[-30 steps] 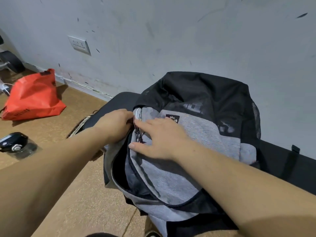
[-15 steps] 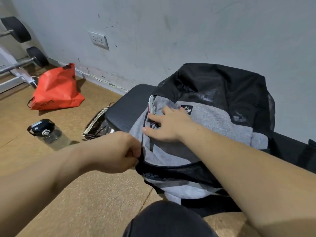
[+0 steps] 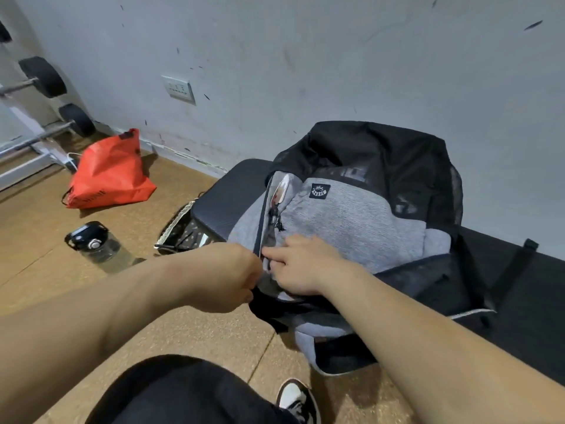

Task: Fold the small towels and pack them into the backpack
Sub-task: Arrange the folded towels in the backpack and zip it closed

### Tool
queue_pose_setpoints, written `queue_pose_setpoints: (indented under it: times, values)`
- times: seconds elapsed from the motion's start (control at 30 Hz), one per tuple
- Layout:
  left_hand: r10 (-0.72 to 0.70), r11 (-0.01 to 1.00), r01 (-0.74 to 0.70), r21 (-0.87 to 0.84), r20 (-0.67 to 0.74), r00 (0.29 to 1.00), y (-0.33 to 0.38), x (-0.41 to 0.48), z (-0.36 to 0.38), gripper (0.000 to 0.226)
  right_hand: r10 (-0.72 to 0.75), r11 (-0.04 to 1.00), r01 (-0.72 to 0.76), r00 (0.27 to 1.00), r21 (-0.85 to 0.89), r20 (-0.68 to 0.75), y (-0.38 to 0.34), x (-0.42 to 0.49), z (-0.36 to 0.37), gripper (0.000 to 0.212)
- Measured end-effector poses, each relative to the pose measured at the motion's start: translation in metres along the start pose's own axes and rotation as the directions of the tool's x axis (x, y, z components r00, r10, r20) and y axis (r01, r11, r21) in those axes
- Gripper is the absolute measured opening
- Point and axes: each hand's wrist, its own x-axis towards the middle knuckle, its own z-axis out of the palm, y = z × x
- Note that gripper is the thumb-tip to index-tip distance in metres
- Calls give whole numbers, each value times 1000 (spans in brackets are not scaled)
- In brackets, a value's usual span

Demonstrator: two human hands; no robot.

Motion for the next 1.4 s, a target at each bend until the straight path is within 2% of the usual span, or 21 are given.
queue_pose_setpoints:
  times: [0.07,0.13,0.17,0.23,0.3,0.33,0.4,0.53,0.6,0.63,0.7,0.77,0.8,0.87,0.93,1.0,1.07,1.17,1.3,1.4]
  values:
    - [18,998,-19,53,30,999,19,-2,2,18,25,996,-23,999,-81,29,-5,5,6,44]
    - [-6,999,6,35,-6,1000,34,0,10,18,22,998,-20,999,-66,28,-3,7,11,42]
    - [-37,999,37,-1,-35,999,38,1,14,26,11,1000,-11,1000,-2,13,1,7,10,39]
    - [-112,983,103,-155,-53,992,37,-2,15,41,-3,967,14,999,253,-43,11,1,2,33]
    - [-183,899,141,-414,-64,981,30,-8,17,45,24,860,29,995,510,-97,18,-13,-7,31]
    - [-220,845,145,-514,-87,972,29,-12,20,42,41,822,56,987,566,-156,19,-22,-7,30]
    - [-289,770,128,-624,-164,943,29,-19,30,36,70,805,119,954,581,-293,14,-43,1,32]
    - [-323,637,53,-769,-204,924,29,-22,42,28,-1,838,209,924,504,-383,-11,-72,31,27]
    - [-312,594,14,-804,-215,925,26,-20,40,26,50,829,219,887,514,-458,-17,-69,39,25]
    - [-309,542,-10,-840,-211,927,25,-20,39,25,91,813,214,872,542,-481,-17,-67,42,23]
    - [-307,425,-63,-903,-209,929,23,-22,35,24,150,780,202,858,592,-491,-16,-62,45,17]
    - [-316,372,-133,-919,-261,912,21,-21,36,21,204,744,185,852,642,-482,-15,-59,50,4]
    - [-334,394,-163,-905,-305,892,19,-19,38,23,237,721,180,844,670,-482,-15,-60,50,8]
    - [-295,556,-193,-808,-409,864,14,-12,46,35,272,699,184,825,691,-495,-15,-61,53,19]
    - [-165,732,-221,-644,-482,861,12,-2,50,31,234,758,192,812,623,-535,-17,-67,54,20]
    - [-100,815,-238,-529,-532,841,10,5,50,17,198,829,167,806,534,-558,-18,-73,53,20]
    - [-74,836,-256,-485,-563,823,6,7,47,9,208,855,130,801,502,-561,-17,-79,50,19]
    - [-57,848,-271,-457,-585,809,4,6,47,10,222,868,109,787,484,-575,-14,-88,45,17]
    - [-207,840,-156,-520,-574,793,-4,8,48,13,180,911,138,716,389,-675,-10,-103,43,8]
    - [-287,823,-121,-554,-591,754,-5,8,46,14,264,906,74,672,417,-692,15,-118,43,11]
